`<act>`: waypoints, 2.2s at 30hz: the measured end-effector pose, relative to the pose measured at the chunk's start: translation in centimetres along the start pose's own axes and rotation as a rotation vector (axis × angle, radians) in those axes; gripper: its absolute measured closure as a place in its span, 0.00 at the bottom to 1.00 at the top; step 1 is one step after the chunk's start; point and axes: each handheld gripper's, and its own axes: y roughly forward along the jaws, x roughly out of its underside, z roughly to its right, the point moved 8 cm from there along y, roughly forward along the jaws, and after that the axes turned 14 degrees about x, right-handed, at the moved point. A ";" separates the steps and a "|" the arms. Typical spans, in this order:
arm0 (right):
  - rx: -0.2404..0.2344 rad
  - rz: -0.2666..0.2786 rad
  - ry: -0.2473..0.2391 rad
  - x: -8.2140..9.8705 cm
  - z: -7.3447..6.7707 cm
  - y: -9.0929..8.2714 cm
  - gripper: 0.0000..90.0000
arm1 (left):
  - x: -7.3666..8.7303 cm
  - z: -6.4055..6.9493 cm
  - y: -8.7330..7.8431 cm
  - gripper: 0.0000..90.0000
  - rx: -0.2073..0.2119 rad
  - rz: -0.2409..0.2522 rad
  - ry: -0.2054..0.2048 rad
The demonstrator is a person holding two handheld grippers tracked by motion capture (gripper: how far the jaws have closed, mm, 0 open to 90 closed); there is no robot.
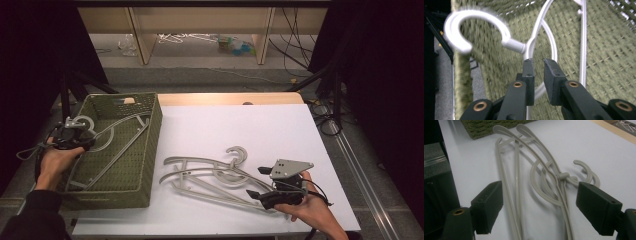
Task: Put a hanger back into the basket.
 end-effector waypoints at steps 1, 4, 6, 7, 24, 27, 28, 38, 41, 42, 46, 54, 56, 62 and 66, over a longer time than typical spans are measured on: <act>-0.001 0.000 0.000 0.0 0.0 0.0 0.25 | 0.3 -0.1 0.0 0.88 0.003 -0.005 0.000; -0.002 -0.002 0.001 0.0 0.0 0.0 0.25 | 0.6 -0.3 0.0 0.88 -0.004 -0.003 -0.019; -0.002 -0.003 0.001 0.0 0.0 0.1 0.25 | 0.6 -0.4 -0.2 0.88 -0.004 0.008 -0.025; -0.005 -0.004 -0.001 0.0 -0.1 0.0 0.25 | 0.5 -0.4 -0.3 0.87 -0.005 0.024 -0.034; 0.015 -0.001 0.014 0.4 0.4 0.5 0.25 | -2.6 6.8 -5.3 0.46 0.082 0.298 -0.047; 0.018 -0.006 0.022 0.4 0.5 0.6 0.25 | -2.7 9.0 -5.6 0.43 0.140 0.344 -0.056; 0.021 -0.007 0.027 0.5 0.5 0.7 0.25 | -2.6 9.7 -5.5 0.42 0.155 0.350 -0.045; 0.020 0.001 0.047 0.7 0.8 1.1 0.25 | -3.5 15.4 -5.4 0.33 0.284 0.443 0.039; 0.030 0.010 0.054 0.7 1.0 1.2 0.25 | -3.5 17.1 -5.3 0.31 0.308 0.460 0.064; 0.026 0.008 0.061 0.7 0.9 1.2 0.24 | -3.4 17.7 -5.3 0.31 0.318 0.464 0.070; 0.026 0.013 0.067 0.8 1.0 1.3 0.24 | -3.3 19.8 -5.4 0.28 0.355 0.474 0.090; 0.023 0.020 0.067 0.8 0.8 1.4 0.20 | -2.6 24.4 -5.4 0.19 0.417 0.490 0.150; 0.023 0.019 0.073 0.9 0.8 1.4 0.20 | -2.1 26.1 -5.0 0.19 0.448 0.494 0.176; 0.031 0.019 0.072 0.9 0.9 1.5 0.20 | -1.0 28.0 -4.0 0.19 0.482 0.484 0.195; 0.024 0.018 0.072 0.9 0.8 1.5 0.20 | 0.1 29.2 -2.9 0.18 0.498 0.468 0.204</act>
